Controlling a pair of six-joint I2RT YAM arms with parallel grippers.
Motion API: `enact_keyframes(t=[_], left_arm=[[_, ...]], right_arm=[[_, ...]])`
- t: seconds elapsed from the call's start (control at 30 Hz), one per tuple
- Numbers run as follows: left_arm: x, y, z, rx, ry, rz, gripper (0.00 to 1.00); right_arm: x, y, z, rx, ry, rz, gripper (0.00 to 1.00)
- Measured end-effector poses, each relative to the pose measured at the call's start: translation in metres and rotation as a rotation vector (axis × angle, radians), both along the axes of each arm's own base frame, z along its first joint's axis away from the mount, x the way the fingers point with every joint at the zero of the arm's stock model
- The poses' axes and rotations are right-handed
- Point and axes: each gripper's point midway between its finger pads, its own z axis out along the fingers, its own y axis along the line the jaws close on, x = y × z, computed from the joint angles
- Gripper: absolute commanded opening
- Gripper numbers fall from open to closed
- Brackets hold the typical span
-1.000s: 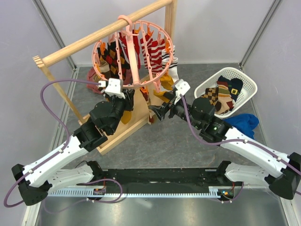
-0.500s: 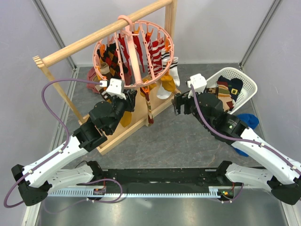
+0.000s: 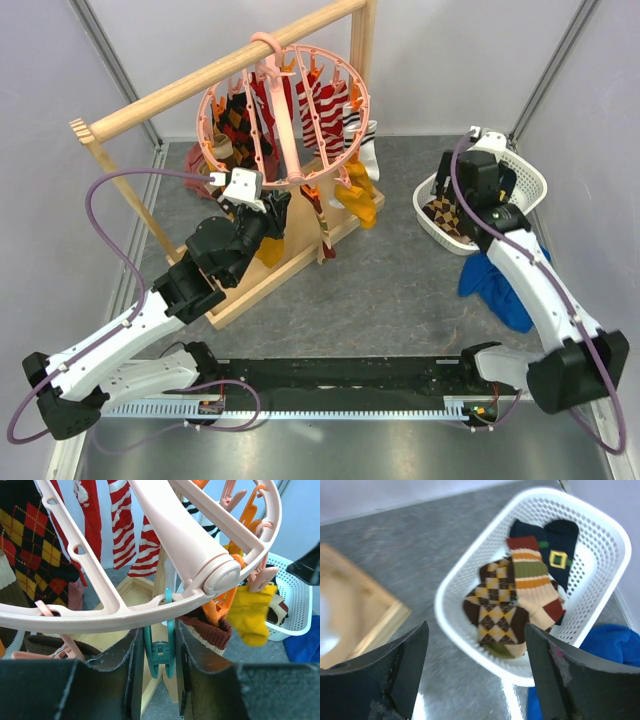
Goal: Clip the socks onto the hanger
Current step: Pick up the sock from the bin.
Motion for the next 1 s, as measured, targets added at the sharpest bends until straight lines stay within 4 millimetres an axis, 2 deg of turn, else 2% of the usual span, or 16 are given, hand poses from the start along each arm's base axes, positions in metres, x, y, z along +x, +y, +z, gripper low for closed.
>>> enact_keyframes(t=[0.2, 0.4, 0.53, 0.63, 0.83, 1.0], left_arm=[[0.000, 0.001, -0.001, 0.001, 0.000, 0.002, 0.02], [0.000, 0.001, -0.002, 0.000, 0.000, 0.000, 0.02], [0.001, 0.000, -0.002, 0.002, 0.001, -0.001, 0.02], [0.002, -0.001, -0.005, 0.008, 0.006, 0.000, 0.02], [0.004, -0.003, -0.006, 0.009, 0.007, 0.003, 0.02], [0.006, -0.004, -0.007, 0.013, 0.009, 0.003, 0.02]], right_arm=[[0.054, -0.070, -0.056, 0.046, 0.097, -0.181, 0.75], [0.110, -0.113, -0.115, 0.058, 0.184, -0.209, 0.60], [0.137, -0.131, -0.152, 0.079, 0.244, -0.168, 0.48], [0.155, -0.143, -0.168, 0.071, 0.264, -0.145, 0.42], [0.192, -0.149, -0.180, 0.027, 0.259, -0.075, 0.40], [0.210, -0.149, -0.200, 0.006, 0.292, -0.029, 0.40]])
